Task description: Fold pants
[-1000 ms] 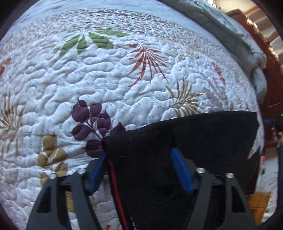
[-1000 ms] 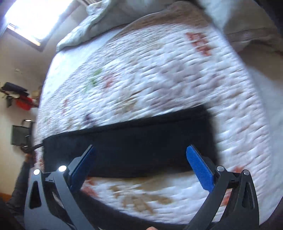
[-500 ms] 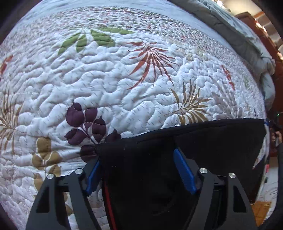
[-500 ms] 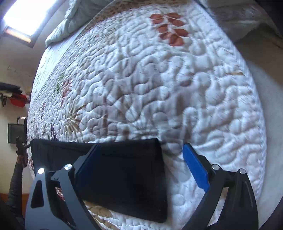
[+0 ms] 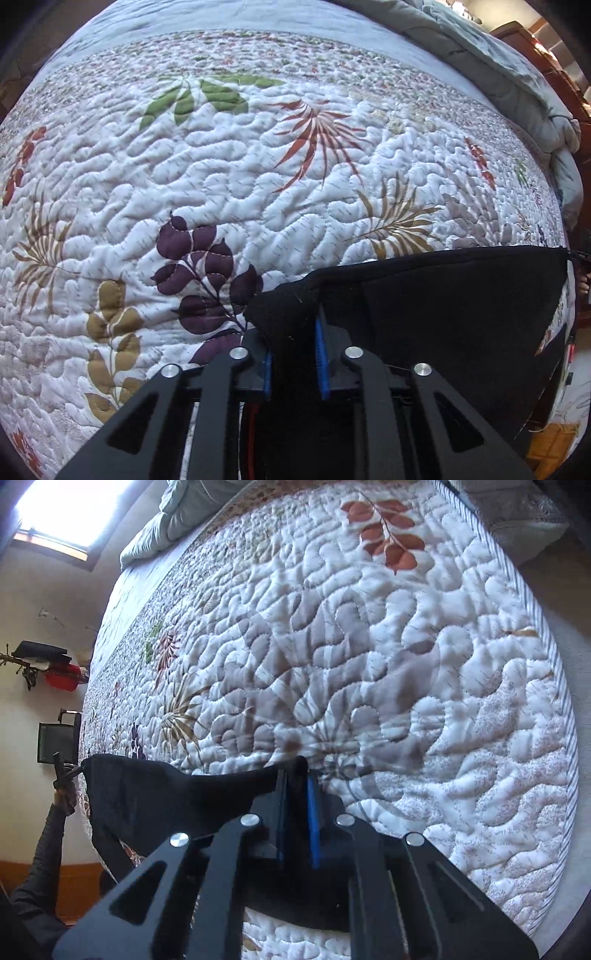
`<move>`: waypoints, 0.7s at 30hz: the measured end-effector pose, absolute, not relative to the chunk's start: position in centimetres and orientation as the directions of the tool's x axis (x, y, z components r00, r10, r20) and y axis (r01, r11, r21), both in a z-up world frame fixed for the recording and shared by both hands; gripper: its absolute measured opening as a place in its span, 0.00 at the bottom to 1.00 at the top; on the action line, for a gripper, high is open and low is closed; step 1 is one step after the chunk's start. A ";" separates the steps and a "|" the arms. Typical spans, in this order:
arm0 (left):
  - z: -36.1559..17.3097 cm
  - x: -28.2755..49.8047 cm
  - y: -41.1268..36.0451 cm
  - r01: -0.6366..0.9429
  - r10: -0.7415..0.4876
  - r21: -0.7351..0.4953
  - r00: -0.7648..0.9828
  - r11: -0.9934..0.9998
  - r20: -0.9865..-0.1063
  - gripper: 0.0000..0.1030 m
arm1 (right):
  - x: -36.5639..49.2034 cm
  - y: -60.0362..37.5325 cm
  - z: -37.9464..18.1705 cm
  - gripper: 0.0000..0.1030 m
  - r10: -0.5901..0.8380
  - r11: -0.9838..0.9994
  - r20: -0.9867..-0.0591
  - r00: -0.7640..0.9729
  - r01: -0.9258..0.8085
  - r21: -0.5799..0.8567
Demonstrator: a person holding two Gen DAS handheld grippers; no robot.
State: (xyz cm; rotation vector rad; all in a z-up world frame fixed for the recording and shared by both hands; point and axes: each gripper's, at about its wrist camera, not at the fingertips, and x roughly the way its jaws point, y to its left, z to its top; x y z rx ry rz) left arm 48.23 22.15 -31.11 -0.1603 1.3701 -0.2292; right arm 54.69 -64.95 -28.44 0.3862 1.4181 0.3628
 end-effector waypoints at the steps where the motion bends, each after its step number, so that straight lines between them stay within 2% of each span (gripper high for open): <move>1: -30.8 48.0 22.1 0.073 -0.253 -0.243 0.191 0.967 -0.948 0.14 | 54.5 -64.6 -28.3 0.08 0.460 0.888 -0.881 0.115 -0.025 0.460; 12: -25.3 45.2 22.3 0.063 -0.273 -0.267 0.334 0.962 -0.902 0.12 | 51.8 -66.1 -22.4 0.07 0.373 0.924 -0.881 0.290 -0.025 0.383; 21: -17.4 38.8 21.1 0.116 -0.330 -0.313 0.465 0.943 -0.821 0.12 | 44.1 -66.7 -15.6 0.07 0.287 0.955 -0.857 0.429 -0.054 0.293</move>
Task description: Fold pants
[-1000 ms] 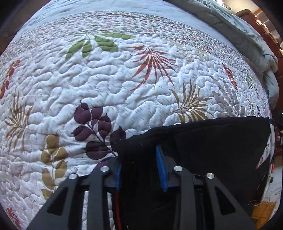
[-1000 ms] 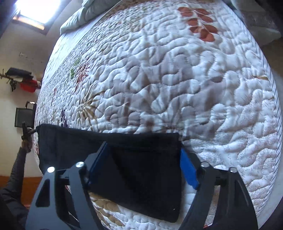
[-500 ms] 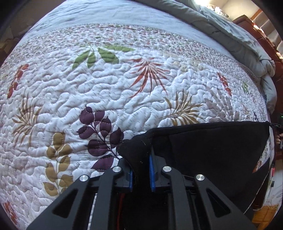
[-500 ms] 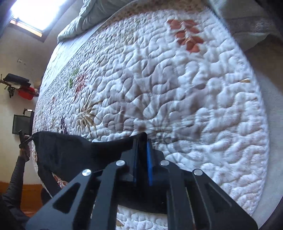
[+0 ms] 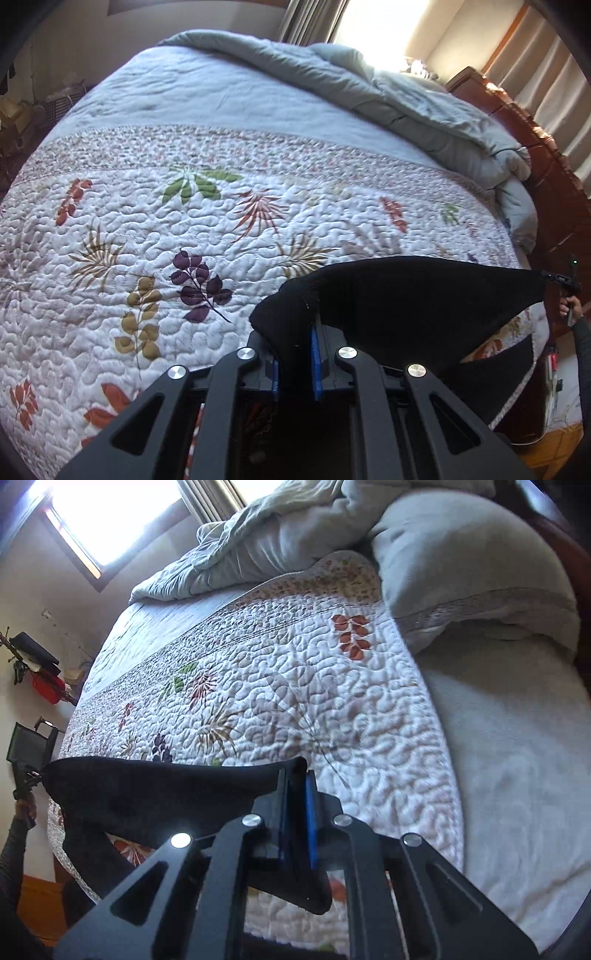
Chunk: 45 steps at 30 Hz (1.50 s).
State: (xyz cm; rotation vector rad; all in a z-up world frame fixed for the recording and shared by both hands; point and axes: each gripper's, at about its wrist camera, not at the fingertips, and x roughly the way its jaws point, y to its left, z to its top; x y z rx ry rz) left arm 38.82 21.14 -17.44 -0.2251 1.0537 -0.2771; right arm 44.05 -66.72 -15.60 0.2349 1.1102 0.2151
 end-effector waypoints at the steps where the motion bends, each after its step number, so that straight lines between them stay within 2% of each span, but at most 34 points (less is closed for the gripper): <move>1: -16.9 37.9 21.2 0.121 -0.335 -0.317 0.475 0.941 -0.813 0.12 | 42.8 -66.7 -15.3 0.07 0.265 0.961 -0.858 0.441 -0.052 0.270; 7: -14.6 30.9 21.3 0.144 -0.369 -0.346 0.517 0.927 -0.772 0.13 | 34.7 -66.3 -15.2 0.08 0.158 0.986 -0.846 0.510 -0.034 0.164; 10: -15.5 28.0 21.1 0.146 -0.337 -0.306 0.506 0.941 -0.794 0.14 | 30.7 -65.7 -16.2 0.08 0.091 0.995 -0.835 0.542 -0.005 0.104; 11: -16.0 26.9 21.1 0.149 -0.331 -0.297 0.500 0.943 -0.800 0.14 | 29.0 -65.1 -16.7 0.07 0.042 0.999 -0.832 0.553 0.003 0.053; 12: -16.4 25.9 21.2 0.146 -0.333 -0.300 0.494 0.943 -0.803 0.14 | 27.8 -64.8 -16.9 0.00 0.005 1.000 -0.823 0.568 0.015 0.017; 15: -17.8 23.4 21.7 0.133 -0.334 -0.309 0.473 0.942 -0.815 0.18 | 24.1 -65.0 -17.4 0.00 -0.052 0.996 -0.794 0.606 0.086 0.000; 18: -19.7 21.1 22.1 0.114 -0.333 -0.317 0.460 0.942 -0.823 0.22 | 21.0 -65.2 -18.6 0.01 -0.036 0.990 -0.799 0.601 0.130 0.053; 19: -20.4 20.4 22.1 0.113 -0.318 -0.300 0.458 0.947 -0.830 0.22 | 20.1 -65.1 -19.0 0.05 -0.025 0.987 -0.801 0.598 0.141 0.075; 21: -21.3 19.3 21.9 0.114 -0.302 -0.282 0.463 0.953 -0.833 0.23 | 18.8 -65.1 -20.0 0.06 0.059 0.971 -0.812 0.580 0.157 0.183; 22: -21.9 18.7 21.4 0.130 -0.293 -0.263 0.464 0.956 -0.836 0.23 | 18.7 -64.7 -20.5 0.12 0.093 0.963 -0.817 0.569 0.159 0.220; 23: -22.1 18.4 21.1 0.140 -0.290 -0.254 0.464 0.957 -0.837 0.23 | 19.2 -64.0 -20.9 0.20 0.119 0.959 -0.832 0.542 0.154 0.238; 24: -22.3 18.1 20.7 0.150 -0.291 -0.249 0.461 0.957 -0.838 0.23 | 20.0 -63.3 -21.1 0.34 0.138 0.957 -0.845 0.516 0.151 0.248; 25: -22.5 17.8 20.2 0.159 -0.290 -0.243 0.462 0.957 -0.838 0.22 | 21.3 -62.6 -20.9 0.41 0.163 0.951 -0.853 0.497 0.150 0.269; 27: -22.9 17.4 19.8 0.163 -0.286 -0.237 0.460 0.958 -0.841 0.22 | 24.4 -62.4 -20.7 0.42 0.230 0.924 -0.863 0.450 0.178 0.339; 28: -23.2 17.3 19.9 0.155 -0.286 -0.241 0.460 0.958 -0.841 0.22 | 26.0 -62.6 -20.3 0.54 0.256 0.908 -0.861 0.440 0.195 0.370; 29: -23.4 17.2 20.1 0.146 -0.285 -0.245 0.460 0.958 -0.841 0.22 | 28.6 -63.3 -19.9 0.60 0.265 0.893 -0.866 0.423 0.231 0.386; 32: -24.1 16.8 20.9 0.102 -0.286 -0.270 0.468 0.957 -0.836 0.23 | 35.0 -65.4 -19.3 0.63 0.277 0.874 -0.877 0.392 0.277 0.400; 33: -24.3 16.8 21.0 0.088 -0.288 -0.280 0.468 0.956 -0.836 0.23 | 36.4 -66.5 -19.8 0.69 0.298 0.849 -0.878 0.374 0.316 0.423; 35: -24.7 16.6 20.9 0.072 -0.280 -0.279 0.462 0.957 -0.841 0.23 | 38.8 -68.2 -21.4 0.67 0.366 0.747 -0.877 0.311 0.465 0.476; 38: -24.8 16.6 20.5 0.070 -0.271 -0.270 0.458 0.960 -0.847 0.23 | 40.0 -67.4 -21.9 0.64 0.445 0.673 -0.843 0.301 0.509 0.537; 42: -24.8 16.7 20.7 0.079 -0.272 -0.266 0.456 0.961 -0.848 0.23 | 41.0 -65.8 -23.6 0.56 0.431 0.659 -0.890 0.151 0.621 0.425; 45: -25.1 16.8 20.7 0.092 -0.278 -0.266 0.456 0.960 -0.846 0.23 | 42.3 -65.7 -24.6 0.55 0.393 0.630 -0.910 0.136 0.681 0.374</move>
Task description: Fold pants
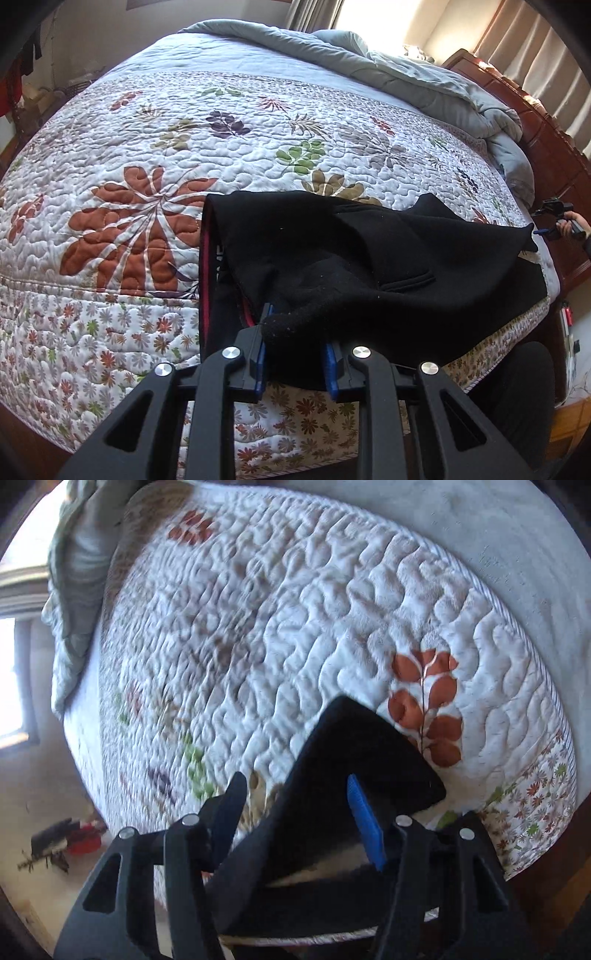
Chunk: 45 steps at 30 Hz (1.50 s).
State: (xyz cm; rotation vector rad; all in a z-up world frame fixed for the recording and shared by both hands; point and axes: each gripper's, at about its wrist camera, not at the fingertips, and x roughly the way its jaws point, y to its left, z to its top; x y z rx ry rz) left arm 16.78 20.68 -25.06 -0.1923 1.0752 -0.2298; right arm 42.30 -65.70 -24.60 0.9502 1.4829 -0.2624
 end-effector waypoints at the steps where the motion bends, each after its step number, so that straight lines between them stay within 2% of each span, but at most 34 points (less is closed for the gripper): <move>1: -25.2 16.8 20.8 0.094 -0.284 -0.272 0.455 0.958 -0.844 0.23 | 42.6 -65.8 -25.0 0.54 0.380 0.623 -0.916 0.131 0.696 0.358; 2: -25.3 16.7 20.9 0.095 -0.287 -0.275 0.455 0.957 -0.843 0.23 | 42.7 -65.8 -25.8 0.49 0.353 0.606 -0.929 0.108 0.730 0.315; 3: -25.4 16.7 21.0 0.097 -0.292 -0.279 0.454 0.955 -0.842 0.24 | 43.0 -66.0 -26.1 0.21 0.338 0.606 -0.935 0.103 0.737 0.300; 4: -25.4 16.6 21.1 0.098 -0.296 -0.283 0.453 0.954 -0.841 0.24 | 42.8 -65.8 -26.2 0.05 0.324 0.603 -0.940 0.104 0.743 0.290; 7: -25.2 16.7 21.3 0.107 -0.309 -0.293 0.455 0.950 -0.835 0.24 | 42.0 -64.9 -24.7 0.04 0.284 0.647 -0.945 0.163 0.695 0.314; 9: -24.8 16.8 21.7 0.105 -0.318 -0.305 0.465 0.947 -0.826 0.23 | 40.2 -64.2 -21.8 0.04 0.266 0.683 -0.933 0.244 0.635 0.361; 12: -24.0 16.9 22.3 0.106 -0.323 -0.312 0.482 0.944 -0.814 0.23 | 34.8 -63.7 -17.0 0.04 0.257 0.699 -0.887 0.384 0.560 0.445; 14: -23.2 17.0 22.8 0.109 -0.330 -0.320 0.497 0.941 -0.803 0.23 | 29.0 -64.3 -16.0 0.05 0.242 0.679 -0.859 0.451 0.553 0.482; 17: -22.8 17.1 23.5 0.116 -0.345 -0.332 0.492 0.936 -0.799 0.23 | 23.1 -66.1 -19.4 0.05 0.261 0.639 -0.831 0.492 0.557 0.531; 20: -24.3 17.3 23.6 0.126 -0.334 -0.311 0.432 0.942 -0.838 0.24 | 19.9 -66.7 -26.6 0.06 0.273 0.629 -0.867 0.416 0.605 0.488; 22: -25.4 17.2 23.3 0.135 -0.302 -0.271 0.393 0.953 -0.869 0.24 | 18.2 -67.2 -28.2 0.07 0.288 0.581 -0.841 0.458 0.614 0.534; 24: -25.5 17.0 23.4 0.133 -0.298 -0.267 0.388 0.955 -0.872 0.24 | 17.1 -67.3 -28.3 0.12 0.298 0.548 -0.788 0.539 0.579 0.604; 26: -25.5 16.9 23.4 0.128 -0.296 -0.267 0.394 0.955 -0.870 0.25 | 16.5 -67.5 -28.0 0.24 0.303 0.516 -0.751 0.587 0.561 0.647; 27: -25.5 16.9 23.4 0.124 -0.295 -0.268 0.395 0.956 -0.870 0.25 | 16.5 -67.6 -28.1 0.34 0.303 0.506 -0.746 0.593 0.563 0.654; 28: -25.6 16.9 23.3 0.119 -0.294 -0.268 0.394 0.956 -0.871 0.25 | 16.8 -67.6 -28.4 0.34 0.307 0.504 -0.750 0.586 0.568 0.651; 29: -25.7 16.9 23.3 0.115 -0.291 -0.267 0.395 0.957 -0.871 0.25 | 16.9 -67.4 -28.8 0.23 0.313 0.503 -0.757 0.573 0.576 0.644; 30: -25.8 17.0 23.4 0.109 -0.292 -0.271 0.397 0.956 -0.870 0.25 | 17.0 -67.4 -28.9 0.06 0.321 0.497 -0.751 0.577 0.572 0.652; 34: -25.2 16.8 23.9 0.083 -0.308 -0.302 0.418 0.950 -0.855 0.25 | 16.4 -66.8 -27.3 0.04 0.296 0.497 -0.722 0.626 0.544 0.676; 41: -26.2 16.8 25.0 0.040 -0.297 -0.308 0.405 0.950 -0.864 0.24 | 15.4 -67.1 -29.0 0.04 0.270 0.528 -0.771 0.577 0.581 0.620; 45: -26.2 15.8 27.5 -0.040 -0.260 -0.305 0.423 0.952 -0.868 0.21 | 15.0 -66.8 -28.6 0.04 0.252 0.561 -0.779 0.574 0.570 0.601</move>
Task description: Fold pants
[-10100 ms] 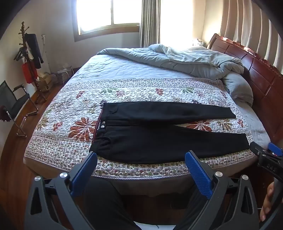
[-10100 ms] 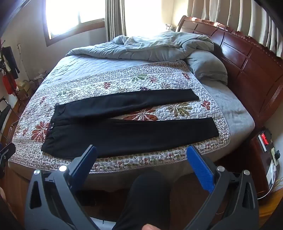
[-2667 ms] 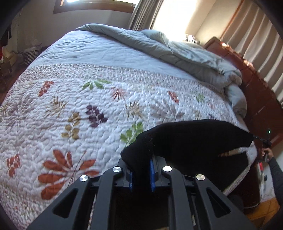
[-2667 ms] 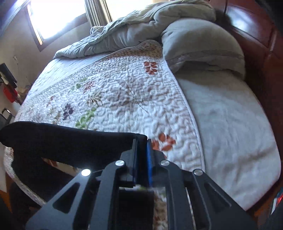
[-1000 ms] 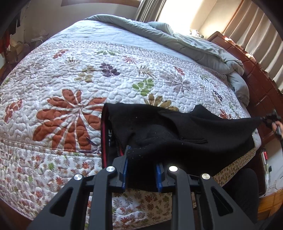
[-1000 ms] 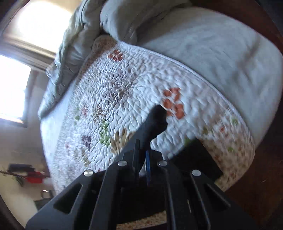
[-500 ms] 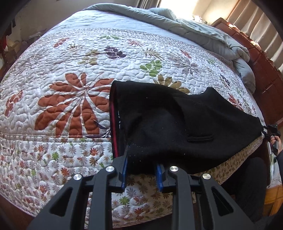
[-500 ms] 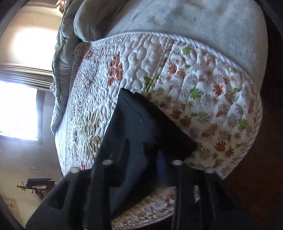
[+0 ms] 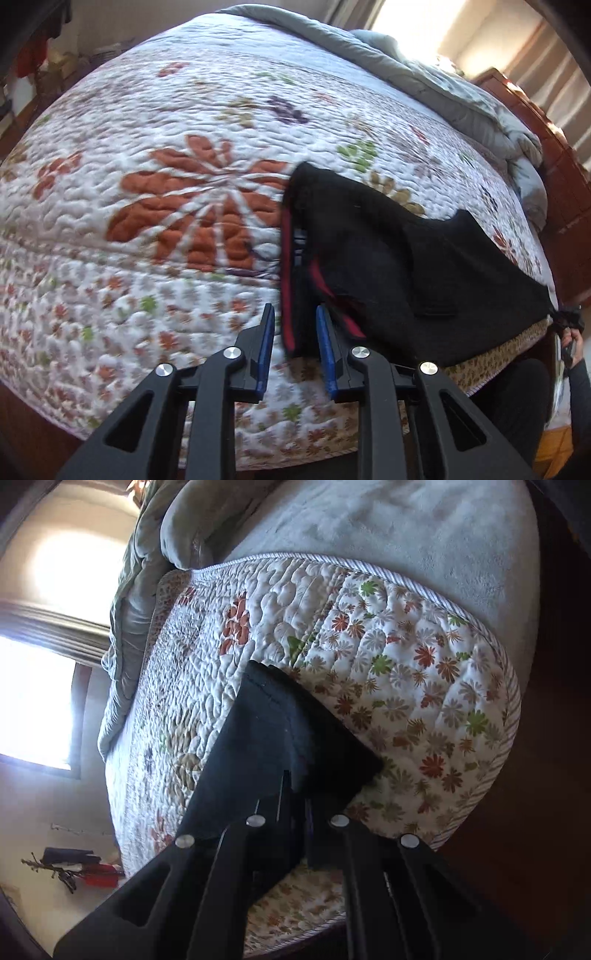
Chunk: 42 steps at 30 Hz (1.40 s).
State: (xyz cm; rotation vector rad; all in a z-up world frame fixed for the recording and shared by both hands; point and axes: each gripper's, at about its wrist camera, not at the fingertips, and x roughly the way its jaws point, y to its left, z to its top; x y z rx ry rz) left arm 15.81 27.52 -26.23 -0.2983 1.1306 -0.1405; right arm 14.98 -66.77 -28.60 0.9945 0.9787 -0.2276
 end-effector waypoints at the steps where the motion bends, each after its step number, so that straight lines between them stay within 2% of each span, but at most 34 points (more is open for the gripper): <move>1: -26.2 15.5 27.9 -0.049 -0.254 -0.301 0.419 0.952 -0.872 0.20 | 15.1 -66.8 -29.0 0.04 0.248 0.568 -0.791 0.559 0.577 0.586; 5: -25.6 14.2 28.0 -0.077 -0.243 -0.301 0.420 0.950 -0.874 0.24 | 15.7 -65.9 -30.2 0.11 0.256 0.582 -0.813 0.524 0.588 0.562; 6: -24.9 13.7 27.6 -0.077 -0.224 -0.284 0.432 0.956 -0.874 0.27 | 15.4 -65.6 -29.9 0.17 0.252 0.589 -0.815 0.522 0.585 0.557; 7: -24.3 13.2 27.1 -0.076 -0.209 -0.268 0.442 0.960 -0.873 0.33 | 14.9 -64.8 -29.0 0.25 0.235 0.603 -0.820 0.521 0.584 0.544; 8: -23.7 12.7 26.7 -0.082 -0.187 -0.250 0.454 0.965 -0.871 0.39 | 14.1 -63.7 -27.9 0.27 0.214 0.614 -0.820 0.531 0.579 0.536; 10: -22.6 11.6 26.1 -0.094 -0.183 -0.260 0.487 0.961 -0.854 0.66 | 12.7 -60.7 -25.9 0.32 0.227 0.633 -0.796 0.561 0.536 0.558; 12: -21.6 10.5 25.8 -0.128 -0.190 -0.301 0.533 0.945 -0.825 0.67 | 12.0 -56.2 -24.5 0.33 0.318 0.654 -0.759 0.569 0.448 0.610; 13: -21.3 9.9 25.5 -0.149 -0.199 -0.329 0.548 0.933 -0.812 0.70 | 12.0 -53.1 -23.9 0.37 0.379 0.671 -0.742 0.553 0.388 0.632; 15: -21.2 9.1 24.6 -0.179 -0.211 -0.369 0.565 0.912 -0.797 0.70 | 12.2 -46.4 -23.2 0.45 0.499 0.685 -0.706 0.503 0.271 0.676; 20: -21.5 9.7 20.7 -0.069 -0.359 -0.479 0.570 0.875 -0.739 0.70 | 13.9 -30.8 -23.2 0.45 0.682 0.674 -0.643 0.348 0.042 0.737; 22: -22.0 11.2 18.4 0.009 -0.395 -0.471 0.558 0.882 -0.730 0.70 | 15.0 -26.7 -24.6 0.33 0.707 0.665 -0.640 0.302 0.024 0.746; 24: -23.2 12.8 17.3 0.035 -0.426 -0.480 0.521 0.877 -0.740 0.70 | 16.1 -22.8 -26.7 0.31 0.730 0.653 -0.639 0.243 0.029 0.757; 26: -26.1 14.8 17.0 -0.032 -0.387 -0.442 0.429 0.897 -0.816 0.70 | 17.3 -20.4 -28.0 0.31 0.724 0.665 -0.653 0.223 0.030 0.747; 28: -28.7 15.7 17.7 -0.112 -0.346 -0.404 0.342 0.908 -0.873 0.61 | 17.9 -19.1 -30.0 0.30 0.693 0.700 -0.700 0.173 0.071 0.710; 29: -29.5 15.7 18.2 -0.143 -0.365 -0.425 0.319 0.894 -0.874 0.60 | 17.7 -19.1 -31.3 0.27 0.683 0.709 -0.717 0.137 0.109 0.697; 31: -29.0 15.5 18.5 -0.149 -0.379 -0.443 0.327 0.884 -0.866 0.60 | 18.5 -19.4 -32.4 0.11 0.687 0.705 -0.717 0.117 0.132 0.697; 33: -27.3 15.3 17.8 -0.098 -0.388 -0.450 0.368 0.888 -0.845 0.60 | 19.0 -19.5 -31.9 0.14 0.699 0.696 -0.707 0.107 0.124 0.707; 34: -25.8 15.1 17.1 -0.040 -0.418 -0.473 0.408 0.880 -0.812 0.60 | 18.8 -19.6 -31.3 0.25 0.705 0.692 -0.700 0.112 0.108 0.714; 36: -23.7 15.2 16.2 0.019 -0.440 -0.488 0.463 0.873 -0.769 0.61 | 19.3 -19.1 -29.5 0.35 0.713 0.687 -0.687 0.143 0.054 0.725; 40: -21.4 18.8 14.6 0.117 -0.533 -0.571 0.548 0.812 -0.645 0.66 | 21.3 -17.0 -27.9 0.38 0.740 0.664 -0.656 0.150 -0.010 0.747; 42: -22.7 20.8 14.1 0.107 -0.541 -0.583 0.534 0.805 -0.649 0.66 | 22.2 -15.1 -28.2 0.38 0.737 0.671 -0.663 0.132 -0.026 0.741</move>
